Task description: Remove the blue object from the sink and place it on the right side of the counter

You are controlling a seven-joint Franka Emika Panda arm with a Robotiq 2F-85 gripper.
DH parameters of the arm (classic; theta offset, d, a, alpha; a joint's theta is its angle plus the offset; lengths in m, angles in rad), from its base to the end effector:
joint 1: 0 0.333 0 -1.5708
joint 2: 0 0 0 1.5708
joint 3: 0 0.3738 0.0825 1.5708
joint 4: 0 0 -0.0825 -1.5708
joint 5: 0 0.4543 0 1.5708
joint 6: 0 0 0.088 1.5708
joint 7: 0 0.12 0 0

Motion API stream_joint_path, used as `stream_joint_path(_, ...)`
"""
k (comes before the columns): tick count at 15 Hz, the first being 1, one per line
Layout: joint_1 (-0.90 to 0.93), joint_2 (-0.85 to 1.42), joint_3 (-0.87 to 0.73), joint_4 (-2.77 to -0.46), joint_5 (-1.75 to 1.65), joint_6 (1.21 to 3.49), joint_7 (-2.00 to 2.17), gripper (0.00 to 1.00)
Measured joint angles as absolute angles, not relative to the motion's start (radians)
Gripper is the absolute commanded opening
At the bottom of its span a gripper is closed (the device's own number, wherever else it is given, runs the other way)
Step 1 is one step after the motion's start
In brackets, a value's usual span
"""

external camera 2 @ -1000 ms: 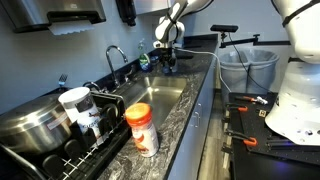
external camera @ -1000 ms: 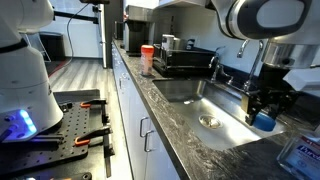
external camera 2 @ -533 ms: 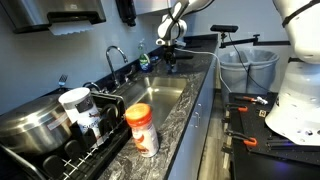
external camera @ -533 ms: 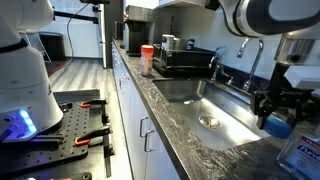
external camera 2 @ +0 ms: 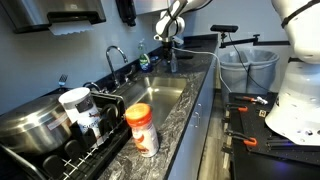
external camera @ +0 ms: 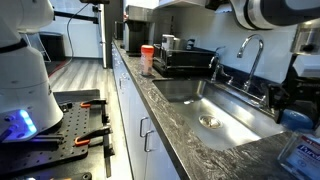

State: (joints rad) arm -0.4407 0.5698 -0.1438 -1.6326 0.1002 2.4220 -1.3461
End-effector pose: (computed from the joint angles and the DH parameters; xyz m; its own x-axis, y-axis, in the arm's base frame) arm 0.6755 -0.4262 0.3074 0.7435 0.6665 0.0538 0.6427 -0.7345 0.2180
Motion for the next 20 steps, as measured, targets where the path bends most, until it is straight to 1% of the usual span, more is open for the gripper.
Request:
stream_joint_path(13, -0.503, 0.809, -0.079, -1.349, 0.109, 2.416, -1.288, 0.38)
stream_joint_path(20, -0.506, 0.882, -0.066, -1.26, 0.107, 2.398, -1.288, 0.38)
